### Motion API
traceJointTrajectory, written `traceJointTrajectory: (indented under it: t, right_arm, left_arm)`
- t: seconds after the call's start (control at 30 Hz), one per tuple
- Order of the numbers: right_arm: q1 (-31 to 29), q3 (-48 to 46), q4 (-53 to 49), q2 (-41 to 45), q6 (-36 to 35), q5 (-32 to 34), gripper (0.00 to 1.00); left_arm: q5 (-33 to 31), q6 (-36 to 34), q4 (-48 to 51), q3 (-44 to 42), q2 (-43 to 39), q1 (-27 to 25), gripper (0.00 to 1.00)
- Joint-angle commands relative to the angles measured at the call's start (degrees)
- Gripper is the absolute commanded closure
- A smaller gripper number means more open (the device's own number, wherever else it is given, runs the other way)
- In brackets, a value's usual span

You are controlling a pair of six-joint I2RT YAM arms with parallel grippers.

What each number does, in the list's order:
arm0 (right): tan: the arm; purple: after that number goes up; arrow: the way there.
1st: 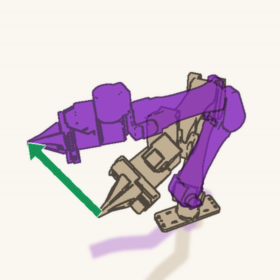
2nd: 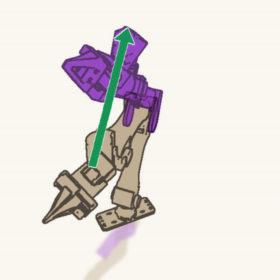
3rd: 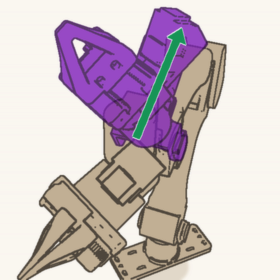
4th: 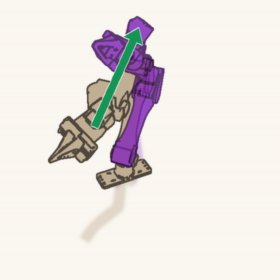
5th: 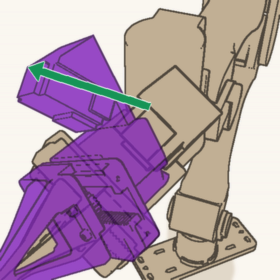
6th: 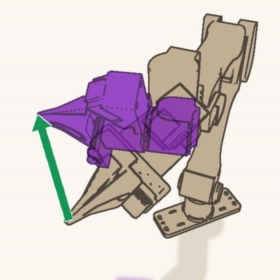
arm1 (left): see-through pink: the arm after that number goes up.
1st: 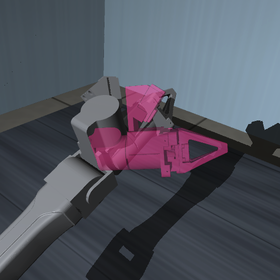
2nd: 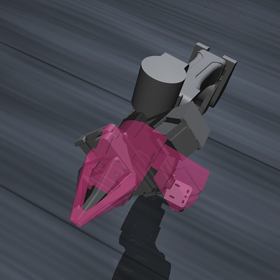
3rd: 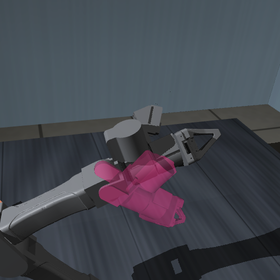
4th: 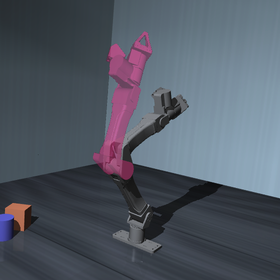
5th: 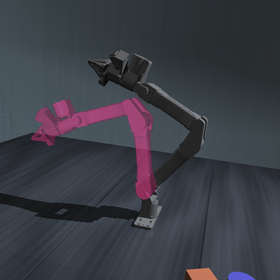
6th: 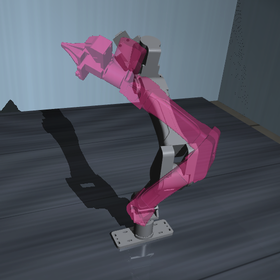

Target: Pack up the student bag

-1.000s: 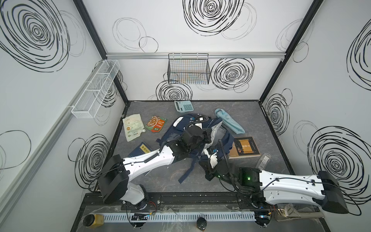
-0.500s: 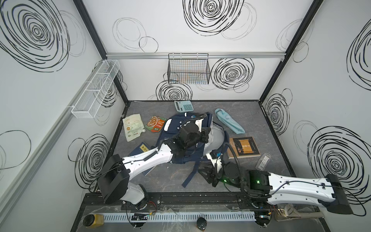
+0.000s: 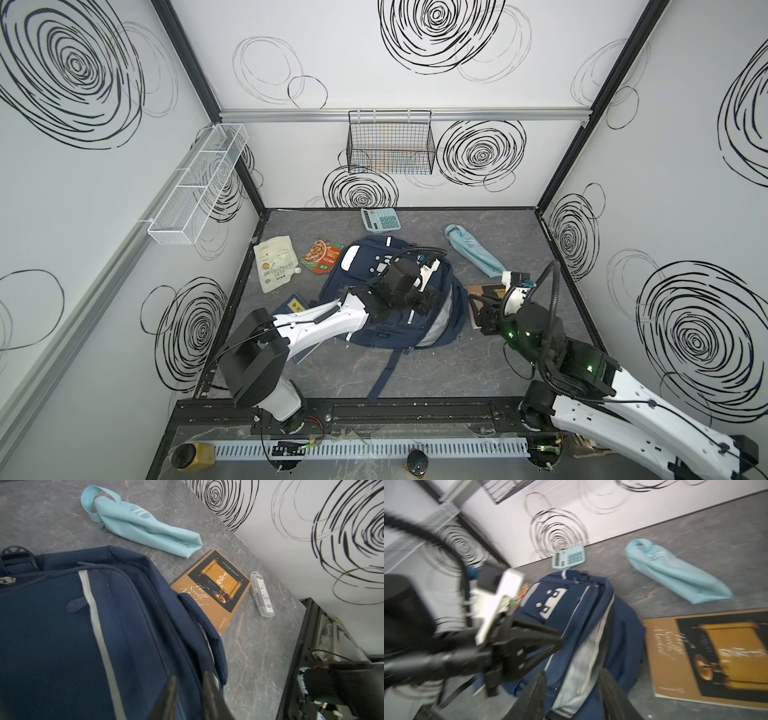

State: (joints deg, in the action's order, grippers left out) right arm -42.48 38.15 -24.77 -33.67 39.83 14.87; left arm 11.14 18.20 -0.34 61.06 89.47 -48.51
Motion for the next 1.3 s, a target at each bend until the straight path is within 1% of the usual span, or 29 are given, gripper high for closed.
traceJointTrajectory:
  t: [0.0,0.07,0.1,0.13,0.17,0.2,0.27,0.37,0.53,0.73,0.83,0.9,1.0,1.1,1.27]
  right_arm:
    - [16.2,-3.4,1.2,-1.5,-0.1,-12.3,0.46]
    - [26.8,-5.9,3.3,-3.0,1.0,-19.8,0.41]
    - [31.7,-7.5,4.2,-3.8,1.9,-23.0,0.39]
    - [35.7,-8.9,5.2,-4.5,2.4,-25.5,0.38]
    - [38.1,-10.3,6.1,-4.9,2.6,-26.6,0.37]
    - [39.5,-11.4,7.0,-5.3,2.9,-26.0,0.36]
    - [40.8,-13.9,8.6,-5.6,3.8,-23.8,0.35]
    - [42.7,-17.5,11.5,-5.6,5.8,-24.6,0.3]
    - [44.1,-23.7,17.4,-5.0,10.0,-25.8,0.3]
    - [44.4,-29.1,23.3,-5.0,13.1,-26.2,0.31]
    - [44.6,-30.2,24.8,-5.3,13.3,-25.4,0.3]
    - [44.8,-30.7,26.0,-6.0,13.2,-24.7,0.29]
    - [45.7,-31.0,28.5,-9.0,13.2,-24.7,0.28]
    - [47.1,-30.6,31.1,-12.5,13.1,-25.5,0.28]
    - [50.4,-29.5,34.3,-16.8,12.9,-27.8,0.28]
  left_arm:
    - [3.9,-3.7,-0.6,6.3,0.1,-1.0,0.56]
    - [4.7,-4.8,1.3,11.1,2.6,-1.8,0.5]
    - [5.0,-5.6,2.5,14.0,4.5,-2.3,0.44]
    - [5.6,-6.3,3.5,17.1,6.5,-2.8,0.41]
    - [6.3,-6.8,4.4,19.6,8.5,-3.2,0.4]
    - [6.6,-7.3,5.4,22.8,11.1,-3.7,0.38]
    - [6.1,-7.7,7.7,28.3,16.3,-4.3,0.38]
    - [5.8,-8.2,10.0,35.6,24.2,-4.6,0.37]
    - [1.6,-8.4,12.0,45.6,36.5,-4.8,0.34]
    - [-2.3,-7.7,14.6,56.3,48.7,-5.0,0.32]
    - [-4.0,-7.0,16.0,60.5,53.1,-4.6,0.3]
    - [-3.8,-5.8,15.9,62.0,55.1,-4.2,0.3]
    - [-2.0,-4.4,15.9,63.9,58.0,-4.0,0.3]
    - [0.6,-3.6,18.5,66.9,61.4,-4.3,0.31]
    - [3.3,-2.4,20.9,66.5,62.8,-4.8,0.31]
